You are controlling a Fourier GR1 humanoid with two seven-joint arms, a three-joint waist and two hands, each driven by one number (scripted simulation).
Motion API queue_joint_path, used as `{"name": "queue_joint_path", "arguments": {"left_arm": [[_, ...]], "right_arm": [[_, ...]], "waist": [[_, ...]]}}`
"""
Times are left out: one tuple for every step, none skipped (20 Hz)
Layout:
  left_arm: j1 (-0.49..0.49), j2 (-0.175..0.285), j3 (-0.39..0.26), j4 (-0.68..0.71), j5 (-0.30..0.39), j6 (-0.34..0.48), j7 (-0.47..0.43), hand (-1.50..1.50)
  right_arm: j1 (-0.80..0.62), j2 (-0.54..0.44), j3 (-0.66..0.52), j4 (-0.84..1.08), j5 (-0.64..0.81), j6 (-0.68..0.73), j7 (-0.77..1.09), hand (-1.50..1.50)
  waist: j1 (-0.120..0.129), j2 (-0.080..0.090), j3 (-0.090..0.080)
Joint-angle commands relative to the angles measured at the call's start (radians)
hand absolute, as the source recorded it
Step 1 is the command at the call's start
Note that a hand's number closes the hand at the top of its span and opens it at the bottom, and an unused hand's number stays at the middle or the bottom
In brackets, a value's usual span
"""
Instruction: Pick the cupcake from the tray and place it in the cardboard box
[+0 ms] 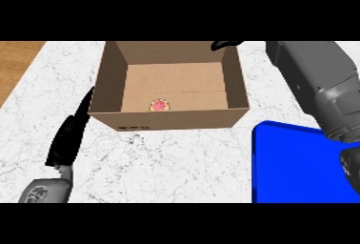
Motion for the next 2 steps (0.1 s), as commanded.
{"name": "queue_joint_path", "arguments": {"left_arm": [[-0.005, 0.002, -0.017, -0.014, -0.011, -0.008, 0.003, 0.0], [-0.006, -0.009, -0.019, -0.016, -0.012, 0.004, -0.008, 0.0]], "right_arm": [[0.001, -0.073, -0.004, 0.004, 0.001, 0.049, -0.004, -1.5], [0.011, -0.084, 0.006, 0.001, 0.012, 0.061, -0.017, -1.5]], "waist": [[0.026, 0.014, 0.001], [0.027, 0.015, 0.001]]}}
